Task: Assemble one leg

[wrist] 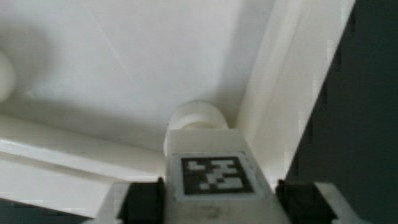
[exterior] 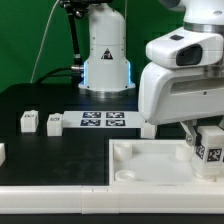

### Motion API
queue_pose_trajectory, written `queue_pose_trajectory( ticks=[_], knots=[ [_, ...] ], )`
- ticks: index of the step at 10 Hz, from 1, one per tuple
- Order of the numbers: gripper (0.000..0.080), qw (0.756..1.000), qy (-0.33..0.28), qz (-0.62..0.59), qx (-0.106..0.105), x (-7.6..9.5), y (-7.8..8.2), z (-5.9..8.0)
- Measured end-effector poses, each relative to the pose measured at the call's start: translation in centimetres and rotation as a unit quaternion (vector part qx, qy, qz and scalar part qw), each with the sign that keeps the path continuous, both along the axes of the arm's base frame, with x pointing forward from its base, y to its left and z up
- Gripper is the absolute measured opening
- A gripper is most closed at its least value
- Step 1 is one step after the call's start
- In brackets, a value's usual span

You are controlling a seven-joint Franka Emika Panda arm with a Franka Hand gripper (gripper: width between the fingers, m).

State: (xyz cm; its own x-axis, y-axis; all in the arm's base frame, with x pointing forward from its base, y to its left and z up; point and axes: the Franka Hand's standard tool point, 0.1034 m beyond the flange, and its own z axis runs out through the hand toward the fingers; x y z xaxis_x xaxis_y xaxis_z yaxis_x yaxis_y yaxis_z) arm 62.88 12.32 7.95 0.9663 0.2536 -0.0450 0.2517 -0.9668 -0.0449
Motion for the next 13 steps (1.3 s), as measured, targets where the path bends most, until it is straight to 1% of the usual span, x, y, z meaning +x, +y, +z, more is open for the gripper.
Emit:
queue_pose_trajectory(
  ticks=[1,2,3,4,5,6,7,9,11,12,13],
  knots=[
    [0.0299,1.0,-0.002,-0.011,0.0,0.05,-0.03,-0.03],
    [0.0299,0.998,-0.003,-0.061,-0.001,-0.07,0.04,-0.17],
    [0.0299,0.989,-0.003,-0.146,-0.003,0.0,0.14,-0.17],
    [0.0298,0.979,-0.01,-0.203,0.0,0.08,0.08,-0.26],
    [0.0298,0.968,-0.017,-0.249,0.009,0.0,-0.18,-0.36],
    [0.0296,0.948,-0.024,-0.316,0.013,-0.07,-0.11,-0.47],
    [0.0296,0.928,-0.022,-0.371,0.024,-0.01,-0.25,-0.54],
    [0.0296,0.89,-0.011,-0.454,0.034,0.12,-0.36,-0.63],
    [0.0296,0.879,-0.007,-0.475,0.034,0.05,-0.2,-0.67],
    [0.0296,0.87,-0.005,-0.493,0.034,0.04,-0.14,-0.68],
    [0.0372,0.882,-0.007,-0.47,0.035,0.04,-0.14,-0.69]
  ],
)
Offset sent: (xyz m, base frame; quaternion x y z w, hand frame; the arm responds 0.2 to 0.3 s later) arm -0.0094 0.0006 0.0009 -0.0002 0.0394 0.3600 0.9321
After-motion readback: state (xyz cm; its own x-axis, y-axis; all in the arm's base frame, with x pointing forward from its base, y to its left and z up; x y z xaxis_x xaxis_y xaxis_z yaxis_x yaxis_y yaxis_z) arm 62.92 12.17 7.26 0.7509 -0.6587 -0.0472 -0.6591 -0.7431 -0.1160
